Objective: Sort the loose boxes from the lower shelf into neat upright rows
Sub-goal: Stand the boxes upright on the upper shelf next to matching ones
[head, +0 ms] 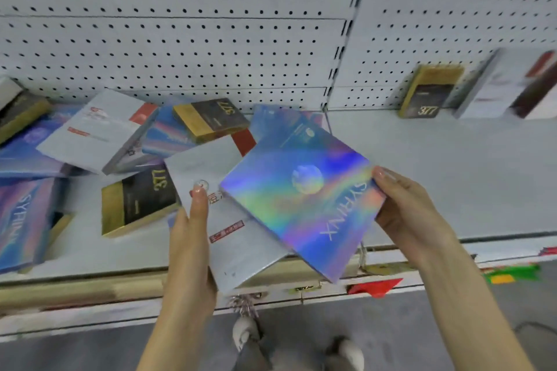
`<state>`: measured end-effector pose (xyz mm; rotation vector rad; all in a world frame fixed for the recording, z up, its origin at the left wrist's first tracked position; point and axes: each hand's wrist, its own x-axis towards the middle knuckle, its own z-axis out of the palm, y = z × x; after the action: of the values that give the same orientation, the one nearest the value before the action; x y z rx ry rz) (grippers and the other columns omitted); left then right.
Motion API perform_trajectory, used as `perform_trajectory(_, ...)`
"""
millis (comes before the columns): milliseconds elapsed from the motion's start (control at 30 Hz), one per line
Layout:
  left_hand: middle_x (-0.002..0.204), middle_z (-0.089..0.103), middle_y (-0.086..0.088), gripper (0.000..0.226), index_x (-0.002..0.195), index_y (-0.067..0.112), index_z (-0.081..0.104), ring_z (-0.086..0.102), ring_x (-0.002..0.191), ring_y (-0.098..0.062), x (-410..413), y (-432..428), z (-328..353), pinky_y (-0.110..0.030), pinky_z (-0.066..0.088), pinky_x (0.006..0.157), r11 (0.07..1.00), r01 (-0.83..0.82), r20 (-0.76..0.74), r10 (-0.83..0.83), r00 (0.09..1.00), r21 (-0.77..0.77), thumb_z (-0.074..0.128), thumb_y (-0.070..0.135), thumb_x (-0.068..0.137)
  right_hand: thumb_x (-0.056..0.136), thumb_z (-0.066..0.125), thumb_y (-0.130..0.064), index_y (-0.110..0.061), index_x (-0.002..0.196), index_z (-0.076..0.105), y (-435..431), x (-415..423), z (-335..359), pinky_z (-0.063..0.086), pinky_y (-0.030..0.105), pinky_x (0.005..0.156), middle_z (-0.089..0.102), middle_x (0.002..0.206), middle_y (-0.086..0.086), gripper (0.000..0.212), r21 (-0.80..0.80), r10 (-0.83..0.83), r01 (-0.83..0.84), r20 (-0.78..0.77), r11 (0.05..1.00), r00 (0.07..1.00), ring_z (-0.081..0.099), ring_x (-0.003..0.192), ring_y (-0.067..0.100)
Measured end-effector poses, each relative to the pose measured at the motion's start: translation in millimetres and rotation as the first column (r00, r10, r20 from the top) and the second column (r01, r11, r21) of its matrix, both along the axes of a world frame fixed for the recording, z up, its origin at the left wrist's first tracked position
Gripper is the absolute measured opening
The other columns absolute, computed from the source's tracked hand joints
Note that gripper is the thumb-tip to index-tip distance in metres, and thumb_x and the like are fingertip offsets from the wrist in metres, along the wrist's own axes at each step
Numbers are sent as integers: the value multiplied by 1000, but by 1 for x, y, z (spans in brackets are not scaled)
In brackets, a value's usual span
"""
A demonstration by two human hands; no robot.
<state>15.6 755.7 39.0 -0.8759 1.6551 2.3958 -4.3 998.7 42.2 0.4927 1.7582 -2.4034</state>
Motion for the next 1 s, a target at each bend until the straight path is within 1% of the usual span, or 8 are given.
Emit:
perform_trajectory(133, 101, 74, -1, 62, 118, 32, 62, 72, 84, -25, 17, 57, 3, -46, 58, 70, 998, 26, -50, -29, 998, -52, 57, 62, 64, 77, 59, -28, -12, 98, 72, 58, 19, -2, 55, 22, 66, 73, 89, 4, 29, 1, 15, -15, 1, 1000, 1000, 67, 78, 12)
perform_trajectory(233, 101, 74, -3, 61, 116, 26, 63, 71, 87, -27, 35, 113, 1, -48, 57, 76, 994, 78, -86, -85, 993, -82, 63, 56, 62, 88, 55, -23, -9, 100, 70, 113, 37, -1, 53, 20, 58, 72, 84, 4, 24, 25, 41, -41, 23, 999, 999, 66, 72, 12)
perform_trajectory(300, 101, 74, -5, 64, 115, 19, 62, 71, 82, -22, 49, 158, -3, -40, 58, 68, 988, 125, -89, -133, 987, -91, 67, 50, 59, 93, 52, -20, -10, 99, 69, 156, 50, 0, 51, 21, 56, 71, 80, 3, 21, 70, 49, -52, 38, 996, 998, 65, 67, 12)
perform_trajectory(467, 95, 75, -9, 48, 108, 13, 64, 72, 77, -24, 77, 279, -15, -37, 58, 68, 973, 211, -70, -218, 973, -89, 75, 28, 64, 87, 64, -25, -11, 98, 69, 260, 78, -3, 54, 30, 67, 72, 86, 5, 19, 64, -140, 136, 67, 989, 988, 65, 71, 16)
perform_trajectory(600, 99, 74, -9, 46, 111, 11, 66, 70, 92, -31, 92, 347, -17, -44, 57, 82, 984, 177, -12, -177, 984, 22, 76, 24, 68, 74, 68, -27, -8, 116, 63, 312, 112, -1, 57, 34, 78, 73, 106, 10, 47, -7, -136, 136, 61, 991, 989, 69, 88, 21)
perform_trajectory(733, 103, 73, -8, 43, 116, 13, 61, 71, 89, -29, 87, 397, -11, -39, 59, 70, 996, 69, -43, -67, 997, 58, 74, 23, 76, 64, 75, -34, -10, 123, 59, 350, 144, -5, 55, 27, 75, 73, 108, 8, 66, -59, -129, 135, 95, 989, 987, 70, 94, 18)
perform_trajectory(867, 105, 73, -2, 42, 117, 19, 58, 71, 92, -28, 78, 446, -3, -46, 59, 74, 997, 26, -102, -18, 995, 78, 75, 25, 79, 62, 75, -33, -12, 105, 67, 369, 151, -14, 54, 37, 87, 74, 94, 6, 48, -72, -140, 146, 82, 987, 987, 71, 87, 20)
perform_trajectory(1000, 106, 72, -1, 44, 113, 22, 55, 71, 91, -26, 68, 487, -2, -47, 59, 75, 995, 60, -133, -48, 990, 83, 76, 25, 75, 71, 69, -25, -12, 113, 65, 403, 133, -9, 54, 28, 82, 74, 101, 4, 44, -76, -206, 205, 7, 976, 979, 70, 91, 17)
